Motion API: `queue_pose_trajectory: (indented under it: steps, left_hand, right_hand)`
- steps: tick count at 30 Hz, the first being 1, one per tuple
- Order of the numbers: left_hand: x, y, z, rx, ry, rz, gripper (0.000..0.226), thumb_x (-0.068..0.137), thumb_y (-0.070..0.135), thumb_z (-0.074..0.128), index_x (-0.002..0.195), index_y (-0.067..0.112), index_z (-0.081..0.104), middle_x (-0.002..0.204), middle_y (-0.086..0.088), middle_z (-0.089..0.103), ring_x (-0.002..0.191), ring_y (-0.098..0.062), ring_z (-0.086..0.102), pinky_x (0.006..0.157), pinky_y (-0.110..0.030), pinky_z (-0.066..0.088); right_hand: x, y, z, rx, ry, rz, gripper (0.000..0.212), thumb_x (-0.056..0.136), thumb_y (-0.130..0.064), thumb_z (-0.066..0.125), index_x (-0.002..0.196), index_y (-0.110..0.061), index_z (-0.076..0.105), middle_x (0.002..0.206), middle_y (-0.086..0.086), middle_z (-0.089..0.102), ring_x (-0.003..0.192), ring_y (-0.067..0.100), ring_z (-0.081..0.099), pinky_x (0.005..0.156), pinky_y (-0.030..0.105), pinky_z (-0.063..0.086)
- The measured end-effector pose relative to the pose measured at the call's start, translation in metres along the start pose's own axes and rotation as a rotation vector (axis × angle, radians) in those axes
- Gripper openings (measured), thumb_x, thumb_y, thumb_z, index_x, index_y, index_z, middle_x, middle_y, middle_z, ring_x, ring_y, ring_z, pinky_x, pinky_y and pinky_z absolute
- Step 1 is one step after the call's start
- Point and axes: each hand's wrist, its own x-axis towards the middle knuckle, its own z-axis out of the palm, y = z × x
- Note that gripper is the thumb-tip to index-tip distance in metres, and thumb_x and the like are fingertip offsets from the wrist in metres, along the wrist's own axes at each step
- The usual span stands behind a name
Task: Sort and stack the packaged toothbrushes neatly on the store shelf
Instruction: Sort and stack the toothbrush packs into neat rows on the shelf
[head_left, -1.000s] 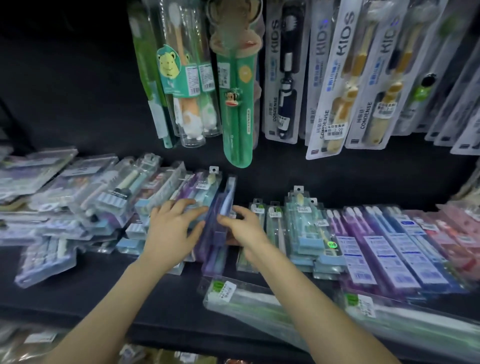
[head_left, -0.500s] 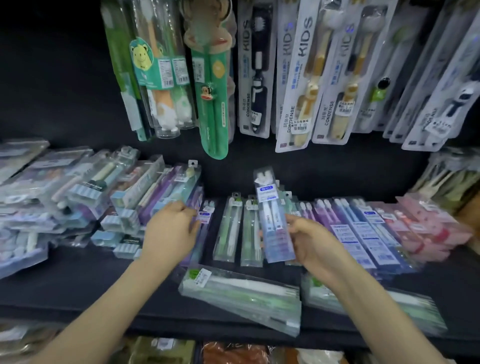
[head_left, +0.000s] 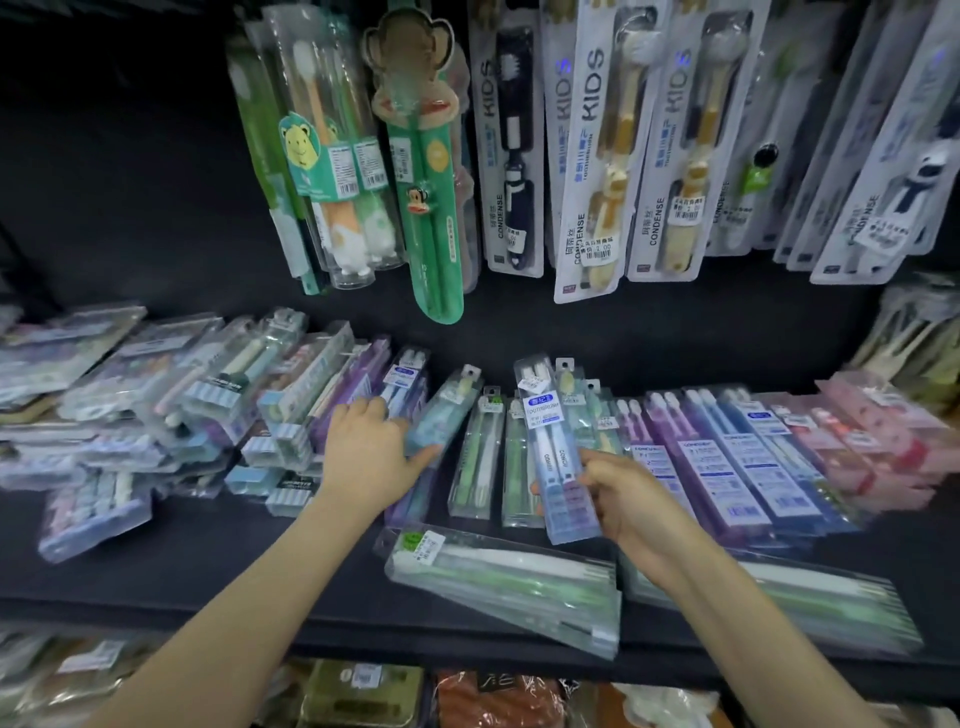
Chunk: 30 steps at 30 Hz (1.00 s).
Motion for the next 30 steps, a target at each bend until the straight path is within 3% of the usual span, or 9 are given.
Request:
queue_pose_trajectory:
  steps: [4, 6, 9, 11, 15, 19, 22, 26, 30]
  left_hand:
    - [0.014, 0.013, 0.005, 0.16, -0.111, 0.052, 0.055, 0.09, 0.062, 0.04, 0.095, 0.017, 0.072, 0.107, -0.005, 0.052, 0.106, -0.024, 0.044, 0.091, -0.037, 0.031]
    - [0.022, 0.015, 0.008, 0.044, -0.102, 0.071, 0.05, 0.092, 0.056, 0.045, 0.105, 0.014, 0.069, 0.106, -0.007, 0.053, 0.106, -0.025, 0.045, 0.091, -0.035, 0.032]
    - [0.032, 0.025, 0.005, -0.339, -0.148, 0.004, 0.044, 0.094, 0.039, 0.054, 0.124, 0.007, 0.06, 0.113, -0.013, 0.057, 0.106, -0.028, 0.054, 0.09, -0.031, 0.038]
    - [0.037, 0.035, 0.005, -0.335, -0.194, -0.018, 0.045, 0.096, 0.036, 0.052, 0.128, 0.005, 0.054, 0.118, -0.016, 0.057, 0.105, -0.03, 0.057, 0.087, -0.034, 0.041]
    - [0.042, 0.053, 0.014, -0.112, -0.319, 0.002, 0.048, 0.097, 0.047, 0.044, 0.112, 0.003, 0.056, 0.109, -0.015, 0.061, 0.098, -0.029, 0.06, 0.074, -0.034, 0.045]
    - [0.049, 0.072, 0.022, 0.02, -0.438, -0.042, 0.068, 0.094, 0.064, 0.03, 0.104, 0.004, 0.062, 0.097, -0.007, 0.062, 0.093, -0.023, 0.063, 0.063, -0.029, 0.042]
    - [0.059, 0.076, 0.026, -0.117, -0.494, -0.147, 0.062, 0.086, 0.067, 0.046, 0.093, 0.007, 0.061, 0.085, -0.003, 0.06, 0.082, -0.021, 0.062, 0.061, -0.027, 0.044]
    - [0.064, 0.072, 0.023, -0.351, -0.409, -0.305, 0.043, 0.08, 0.038, 0.068, 0.06, 0.011, 0.043, 0.056, 0.001, 0.045, 0.05, -0.013, 0.045, 0.041, -0.023, 0.032]
    - [0.062, 0.068, 0.013, -0.684, -0.347, -0.399, 0.042, 0.073, 0.026, 0.072, 0.054, 0.015, 0.036, 0.053, 0.001, 0.038, 0.049, -0.015, 0.039, 0.045, -0.024, 0.028]
  right_hand:
    - [-0.003, -0.001, -0.001, -0.003, 0.021, 0.003, 0.029, 0.092, 0.0, 0.041, 0.106, -0.006, 0.065, 0.115, 0.028, 0.064, 0.096, 0.034, 0.062, 0.094, 0.052, 0.048]
    - [-0.005, -0.002, -0.004, 0.0, 0.034, -0.001, 0.03, 0.091, 0.0, 0.041, 0.106, -0.007, 0.066, 0.115, 0.029, 0.063, 0.095, 0.034, 0.061, 0.094, 0.052, 0.048]
    - [-0.008, -0.002, -0.01, 0.006, 0.041, -0.007, 0.028, 0.091, 0.001, 0.042, 0.105, -0.006, 0.066, 0.116, 0.03, 0.061, 0.095, 0.035, 0.06, 0.095, 0.053, 0.047]
    - [-0.008, -0.002, -0.014, 0.012, 0.046, -0.013, 0.029, 0.091, 0.002, 0.042, 0.104, -0.007, 0.066, 0.115, 0.029, 0.062, 0.095, 0.035, 0.06, 0.095, 0.053, 0.047]
    - [-0.007, 0.001, -0.02, 0.026, 0.073, 0.001, 0.035, 0.09, 0.003, 0.042, 0.118, -0.006, 0.061, 0.117, 0.027, 0.063, 0.102, 0.041, 0.061, 0.096, 0.052, 0.047]
    - [-0.009, 0.001, -0.025, 0.035, 0.069, 0.027, 0.039, 0.091, 0.003, 0.046, 0.127, -0.007, 0.054, 0.12, 0.026, 0.063, 0.112, 0.045, 0.057, 0.096, 0.051, 0.046]
    - [-0.013, -0.002, -0.029, 0.024, 0.062, 0.016, 0.034, 0.091, 0.002, 0.045, 0.12, -0.009, 0.06, 0.118, 0.027, 0.063, 0.109, 0.045, 0.058, 0.097, 0.053, 0.045]
    - [-0.019, -0.003, -0.038, 0.006, 0.103, -0.012, 0.032, 0.091, 0.001, 0.044, 0.115, -0.009, 0.064, 0.113, 0.026, 0.066, 0.109, 0.047, 0.058, 0.094, 0.053, 0.048]
    - [-0.024, -0.002, -0.059, 0.031, 0.268, 0.004, 0.026, 0.096, -0.009, 0.046, 0.116, -0.003, 0.06, 0.106, 0.024, 0.068, 0.087, 0.034, 0.066, 0.069, 0.039, 0.056]
